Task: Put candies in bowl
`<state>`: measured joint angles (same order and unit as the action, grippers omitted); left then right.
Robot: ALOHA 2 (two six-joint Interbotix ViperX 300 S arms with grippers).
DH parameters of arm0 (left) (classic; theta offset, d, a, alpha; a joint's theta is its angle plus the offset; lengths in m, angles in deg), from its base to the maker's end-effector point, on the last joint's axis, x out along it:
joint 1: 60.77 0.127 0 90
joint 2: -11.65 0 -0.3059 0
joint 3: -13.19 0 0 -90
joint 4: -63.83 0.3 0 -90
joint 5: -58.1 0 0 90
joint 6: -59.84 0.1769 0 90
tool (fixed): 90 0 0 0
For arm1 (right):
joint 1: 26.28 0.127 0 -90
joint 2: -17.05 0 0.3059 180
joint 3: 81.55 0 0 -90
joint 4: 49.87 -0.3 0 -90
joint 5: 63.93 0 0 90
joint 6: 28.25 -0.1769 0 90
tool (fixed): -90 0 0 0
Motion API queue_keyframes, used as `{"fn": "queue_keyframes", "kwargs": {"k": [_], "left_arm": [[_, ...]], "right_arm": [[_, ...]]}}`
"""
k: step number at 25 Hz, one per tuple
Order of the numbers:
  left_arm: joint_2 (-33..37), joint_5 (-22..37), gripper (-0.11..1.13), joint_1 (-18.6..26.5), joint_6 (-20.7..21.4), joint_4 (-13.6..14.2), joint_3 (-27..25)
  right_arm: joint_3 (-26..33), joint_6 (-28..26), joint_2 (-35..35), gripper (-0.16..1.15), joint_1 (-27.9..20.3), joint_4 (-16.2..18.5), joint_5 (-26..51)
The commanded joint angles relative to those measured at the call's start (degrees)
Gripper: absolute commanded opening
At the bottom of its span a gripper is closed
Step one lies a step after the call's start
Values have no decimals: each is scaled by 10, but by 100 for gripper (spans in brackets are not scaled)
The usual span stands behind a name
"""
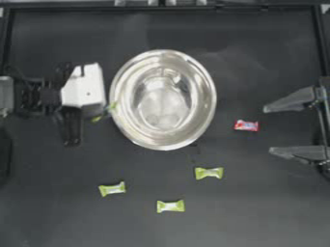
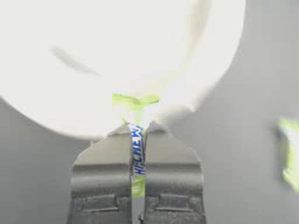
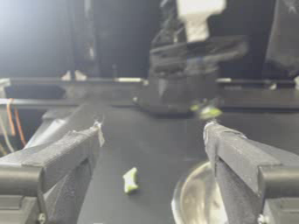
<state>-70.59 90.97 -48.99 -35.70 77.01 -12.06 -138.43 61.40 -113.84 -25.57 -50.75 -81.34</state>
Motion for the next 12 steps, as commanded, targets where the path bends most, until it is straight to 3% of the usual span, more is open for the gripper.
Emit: {"fn": "queue_keyframes", "kwargs": {"k": [1, 12], "left_arm": [[-37, -35, 6, 30, 28, 1, 42], [-212, -72, 7, 76, 87, -13, 156]], "right_arm": [[15, 1, 12, 99, 0, -3, -4], [13, 2, 12, 99, 0, -4, -3]]}}
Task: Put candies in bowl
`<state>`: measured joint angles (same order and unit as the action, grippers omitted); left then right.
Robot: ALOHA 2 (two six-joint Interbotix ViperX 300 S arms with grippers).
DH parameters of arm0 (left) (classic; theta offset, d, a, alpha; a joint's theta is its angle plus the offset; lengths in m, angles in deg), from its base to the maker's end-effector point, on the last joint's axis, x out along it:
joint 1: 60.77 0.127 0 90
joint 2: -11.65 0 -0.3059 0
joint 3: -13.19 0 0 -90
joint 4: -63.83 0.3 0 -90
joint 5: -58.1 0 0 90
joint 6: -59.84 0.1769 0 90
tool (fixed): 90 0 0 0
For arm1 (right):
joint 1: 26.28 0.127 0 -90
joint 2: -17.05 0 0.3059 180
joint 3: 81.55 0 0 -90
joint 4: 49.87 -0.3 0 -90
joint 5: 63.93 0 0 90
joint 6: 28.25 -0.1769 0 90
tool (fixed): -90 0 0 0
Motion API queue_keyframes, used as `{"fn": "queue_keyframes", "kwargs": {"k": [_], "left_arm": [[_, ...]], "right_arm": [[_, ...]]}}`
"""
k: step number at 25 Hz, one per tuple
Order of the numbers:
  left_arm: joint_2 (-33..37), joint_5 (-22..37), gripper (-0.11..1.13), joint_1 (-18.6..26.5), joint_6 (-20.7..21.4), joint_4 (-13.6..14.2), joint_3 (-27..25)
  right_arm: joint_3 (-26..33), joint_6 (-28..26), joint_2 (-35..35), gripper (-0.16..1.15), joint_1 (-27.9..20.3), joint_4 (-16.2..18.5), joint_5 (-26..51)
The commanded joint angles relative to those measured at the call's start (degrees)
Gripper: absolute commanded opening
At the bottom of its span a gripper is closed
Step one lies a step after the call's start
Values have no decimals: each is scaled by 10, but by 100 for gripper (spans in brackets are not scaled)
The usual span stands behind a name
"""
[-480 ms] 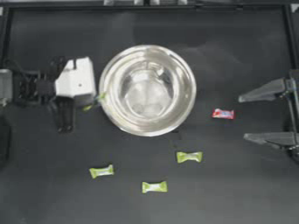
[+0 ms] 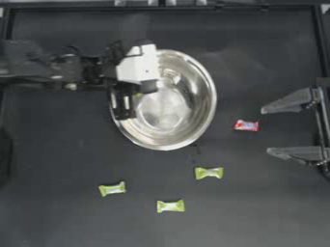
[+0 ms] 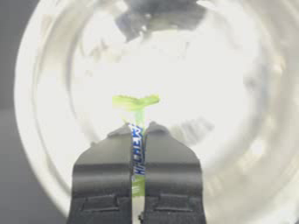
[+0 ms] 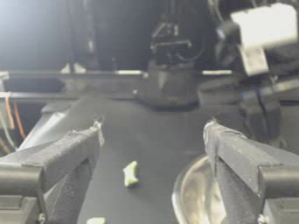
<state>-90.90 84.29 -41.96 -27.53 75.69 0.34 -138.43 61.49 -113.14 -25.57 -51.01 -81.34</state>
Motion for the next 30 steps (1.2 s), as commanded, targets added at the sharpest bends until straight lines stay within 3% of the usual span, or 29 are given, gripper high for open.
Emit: {"fn": "queue_keyframes", "kwargs": {"k": [1, 3, 5, 9, 11, 15, 19, 26, 30], "left_arm": [[-22, -5, 8, 5, 11, 0, 42], [-39, -3, 15, 5, 21, 0, 54], [-48, -1, 31, 5, 25, -4, 57], [-54, 0, 90, 5, 26, -25, 59], [-52, -1, 111, 5, 27, -33, 59], [-45, -4, 95, 5, 29, -32, 60], [-12, -5, 102, 1, 43, -38, 58], [130, -11, 103, -47, 53, -42, 13], [214, -12, 102, -81, 51, -69, -31]], "right_arm": [[13, 1, 5, 99, 0, -2, -3], [12, 1, 6, 99, 0, -2, -3], [11, 0, 6, 99, 0, -2, -2], [10, 1, 5, 99, -1, -2, 0], [9, 1, 5, 99, 0, -2, 0], [5, 0, 6, 99, 0, -2, 0], [4, 0, 4, 99, -3, -3, 0], [0, 1, 1, 99, -6, -9, 0], [1, 1, 1, 99, -11, -9, 6]]}}
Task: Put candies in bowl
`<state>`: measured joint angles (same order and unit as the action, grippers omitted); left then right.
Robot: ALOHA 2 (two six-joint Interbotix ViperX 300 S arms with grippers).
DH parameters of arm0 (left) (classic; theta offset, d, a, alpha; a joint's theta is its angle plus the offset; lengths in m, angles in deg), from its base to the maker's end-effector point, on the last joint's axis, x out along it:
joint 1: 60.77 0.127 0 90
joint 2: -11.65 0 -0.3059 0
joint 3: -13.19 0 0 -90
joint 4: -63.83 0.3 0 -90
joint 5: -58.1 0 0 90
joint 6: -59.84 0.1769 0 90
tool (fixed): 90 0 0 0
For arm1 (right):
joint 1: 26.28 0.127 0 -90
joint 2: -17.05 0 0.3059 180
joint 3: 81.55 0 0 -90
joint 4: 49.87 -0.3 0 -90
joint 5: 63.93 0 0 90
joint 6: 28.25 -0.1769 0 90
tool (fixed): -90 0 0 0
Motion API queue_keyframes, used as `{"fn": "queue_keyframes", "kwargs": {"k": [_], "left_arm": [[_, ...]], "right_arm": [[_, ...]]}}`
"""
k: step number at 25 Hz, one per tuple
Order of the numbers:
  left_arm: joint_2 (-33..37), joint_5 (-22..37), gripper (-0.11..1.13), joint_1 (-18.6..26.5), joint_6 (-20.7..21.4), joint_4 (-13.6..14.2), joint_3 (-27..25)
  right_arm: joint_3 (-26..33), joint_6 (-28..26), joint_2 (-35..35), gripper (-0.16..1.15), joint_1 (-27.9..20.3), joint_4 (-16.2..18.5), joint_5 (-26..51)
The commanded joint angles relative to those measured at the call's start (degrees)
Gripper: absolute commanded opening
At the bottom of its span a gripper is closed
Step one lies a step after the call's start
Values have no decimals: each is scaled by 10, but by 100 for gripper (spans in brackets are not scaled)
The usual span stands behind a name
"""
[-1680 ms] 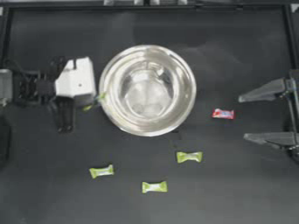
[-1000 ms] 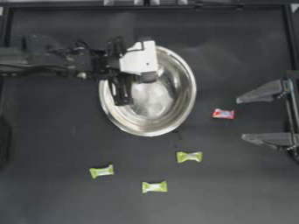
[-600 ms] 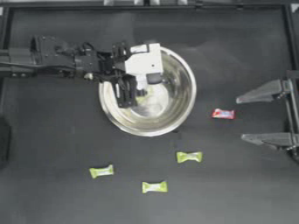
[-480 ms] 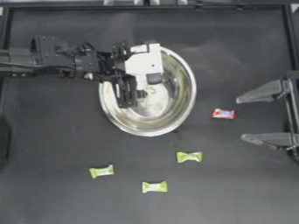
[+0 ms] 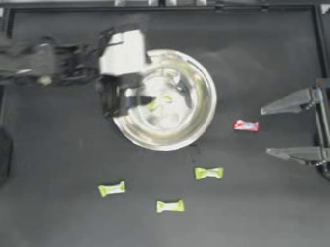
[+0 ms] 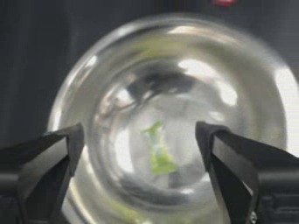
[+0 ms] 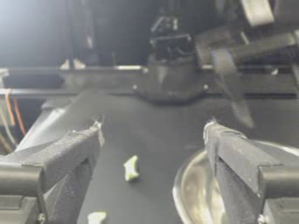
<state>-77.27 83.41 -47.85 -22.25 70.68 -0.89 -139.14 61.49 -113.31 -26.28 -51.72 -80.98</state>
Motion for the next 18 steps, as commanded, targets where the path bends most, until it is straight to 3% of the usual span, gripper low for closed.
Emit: {"fn": "queue_keyframes", "kwargs": {"k": [1, 7, 12, 18], "left_arm": [[104, -8, 102, -32, -2, -32, -32], [247, -91, 102, -70, -4, -95, -143], [345, -176, 102, -88, -6, -119, -250], [398, -202, 102, -90, -7, -130, -316]], "right_arm": [[8, 1, 2, 99, -6, -2, 4], [9, 2, 2, 99, -13, -8, 19], [13, 3, -12, 99, -22, -12, 40], [29, 2, -37, 99, -34, -22, 98]]}}
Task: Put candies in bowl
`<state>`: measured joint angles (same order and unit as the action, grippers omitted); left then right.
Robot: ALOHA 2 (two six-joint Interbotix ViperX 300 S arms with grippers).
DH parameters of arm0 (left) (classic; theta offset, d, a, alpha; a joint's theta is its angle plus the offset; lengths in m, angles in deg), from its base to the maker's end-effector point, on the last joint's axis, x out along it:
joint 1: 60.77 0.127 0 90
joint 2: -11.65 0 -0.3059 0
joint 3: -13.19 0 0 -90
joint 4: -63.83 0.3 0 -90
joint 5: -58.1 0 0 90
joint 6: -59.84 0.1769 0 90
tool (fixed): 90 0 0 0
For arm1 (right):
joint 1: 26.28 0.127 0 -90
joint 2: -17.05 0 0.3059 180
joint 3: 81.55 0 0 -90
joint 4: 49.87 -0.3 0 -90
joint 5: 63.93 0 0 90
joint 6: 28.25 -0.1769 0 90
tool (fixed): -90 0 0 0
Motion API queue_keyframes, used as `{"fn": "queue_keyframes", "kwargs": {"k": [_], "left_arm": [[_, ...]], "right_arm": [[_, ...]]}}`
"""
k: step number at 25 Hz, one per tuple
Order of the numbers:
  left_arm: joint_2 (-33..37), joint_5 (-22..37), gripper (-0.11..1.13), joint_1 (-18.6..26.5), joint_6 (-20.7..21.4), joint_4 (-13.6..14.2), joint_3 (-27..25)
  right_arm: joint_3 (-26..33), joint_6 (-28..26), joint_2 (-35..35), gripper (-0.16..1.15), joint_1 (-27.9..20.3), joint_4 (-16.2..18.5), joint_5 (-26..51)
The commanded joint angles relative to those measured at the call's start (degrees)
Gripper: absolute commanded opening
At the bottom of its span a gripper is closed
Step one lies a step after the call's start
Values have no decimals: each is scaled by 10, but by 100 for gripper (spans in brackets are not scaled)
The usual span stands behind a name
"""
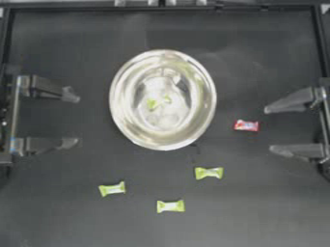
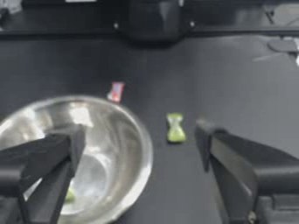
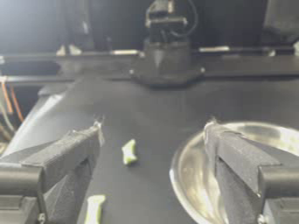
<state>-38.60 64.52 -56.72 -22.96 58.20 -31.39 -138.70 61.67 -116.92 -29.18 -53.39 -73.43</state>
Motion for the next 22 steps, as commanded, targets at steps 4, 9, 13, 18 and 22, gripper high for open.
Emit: {"fn": "queue_keyframes", "kwargs": {"k": [4, 9, 13, 18, 22], "left_arm": [[25, -38, 102, -1, 0, -10, -41], [28, -57, 102, -2, 0, -22, -62], [34, -69, 102, -5, 0, -27, -74], [40, -70, 102, -7, 1, -27, -75], [41, -69, 102, -7, 1, -27, -75]], "right_arm": [[68, 3, 11, 99, -23, -5, 86], [180, 5, 74, 99, -98, -1, 332], [250, 23, 163, 99, -142, 11, 500], [275, 61, 266, 99, -156, 8, 572], [263, 64, 323, 99, -164, 12, 572]]}}
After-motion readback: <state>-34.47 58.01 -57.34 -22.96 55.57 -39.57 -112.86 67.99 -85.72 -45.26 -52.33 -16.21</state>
